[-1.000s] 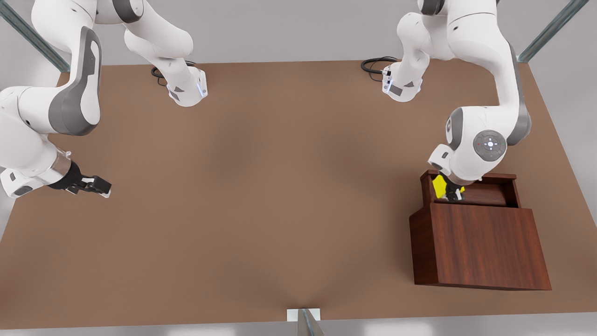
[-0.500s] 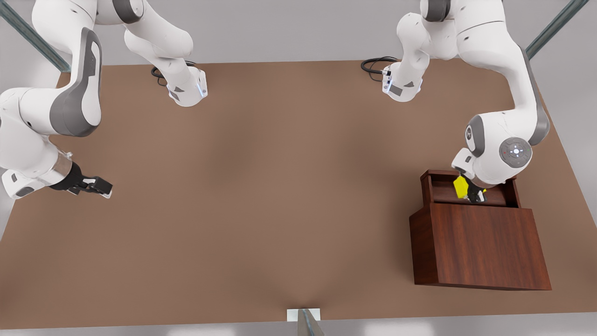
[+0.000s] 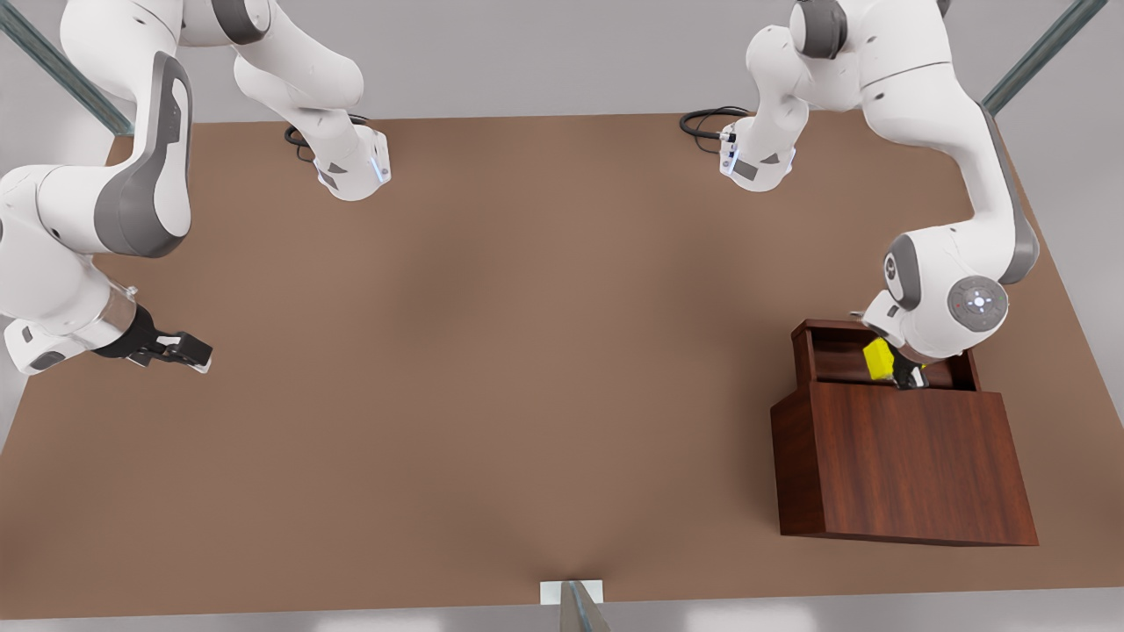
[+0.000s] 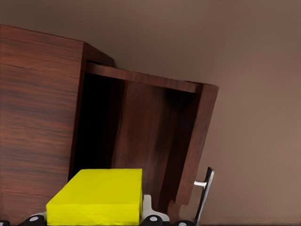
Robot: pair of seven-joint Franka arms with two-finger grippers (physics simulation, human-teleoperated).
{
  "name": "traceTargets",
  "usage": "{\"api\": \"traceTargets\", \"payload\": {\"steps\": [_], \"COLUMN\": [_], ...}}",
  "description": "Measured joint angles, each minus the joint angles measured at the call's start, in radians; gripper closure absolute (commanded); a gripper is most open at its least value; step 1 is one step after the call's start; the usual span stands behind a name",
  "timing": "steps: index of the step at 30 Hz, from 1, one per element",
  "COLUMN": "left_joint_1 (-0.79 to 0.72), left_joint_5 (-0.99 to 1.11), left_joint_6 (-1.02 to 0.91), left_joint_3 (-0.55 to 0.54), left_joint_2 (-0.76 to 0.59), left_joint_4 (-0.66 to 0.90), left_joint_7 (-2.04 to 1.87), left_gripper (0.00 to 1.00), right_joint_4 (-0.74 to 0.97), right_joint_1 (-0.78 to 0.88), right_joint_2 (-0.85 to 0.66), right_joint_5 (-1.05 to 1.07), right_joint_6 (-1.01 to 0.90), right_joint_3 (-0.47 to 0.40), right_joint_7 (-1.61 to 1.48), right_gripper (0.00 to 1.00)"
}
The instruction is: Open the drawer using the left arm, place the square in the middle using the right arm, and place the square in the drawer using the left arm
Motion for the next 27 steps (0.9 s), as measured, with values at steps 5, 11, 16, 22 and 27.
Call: {"api": "traceTargets", "payload": {"steps": [5,11,16,22,27], "left_joint_1": [0.013,-0.003,-0.016,0.417,0.494], "left_joint_5": [-0.005,-0.014,-0.123,-0.036,0.078], "left_joint_6": [0.0,-0.243,-0.338,-0.331,-0.322], "left_joint_3": [0.0,-0.014,-0.082,-0.701,-0.807], "left_joint_2": [0.0,-0.036,-0.033,-0.082,-0.114], "left_joint_4": [0.0,0.127,0.353,0.495,0.488], "left_joint_7": [0.017,-0.497,-1.198,-1.594,-1.606], "left_gripper": [0.0,0.0,0.0,0.0,0.0], "right_joint_4": [0.0,0.002,0.043,0.043,0.041], "right_joint_1": [0.0,0.0,-0.002,0.0,0.0], "right_joint_2": [0.0,0.0,-0.007,-0.002,-0.001], "right_joint_5": [0.0,0.0,0.001,0.003,0.005], "right_joint_6": [0.0,0.0,-0.012,-0.011,-0.012], "right_joint_3": [0.0,0.0,0.0,0.0,0.001], "right_joint_7": [0.0,0.001,0.01,0.011,0.011], "right_gripper": [0.0,0.0,0.0,0.0,0.0]}}
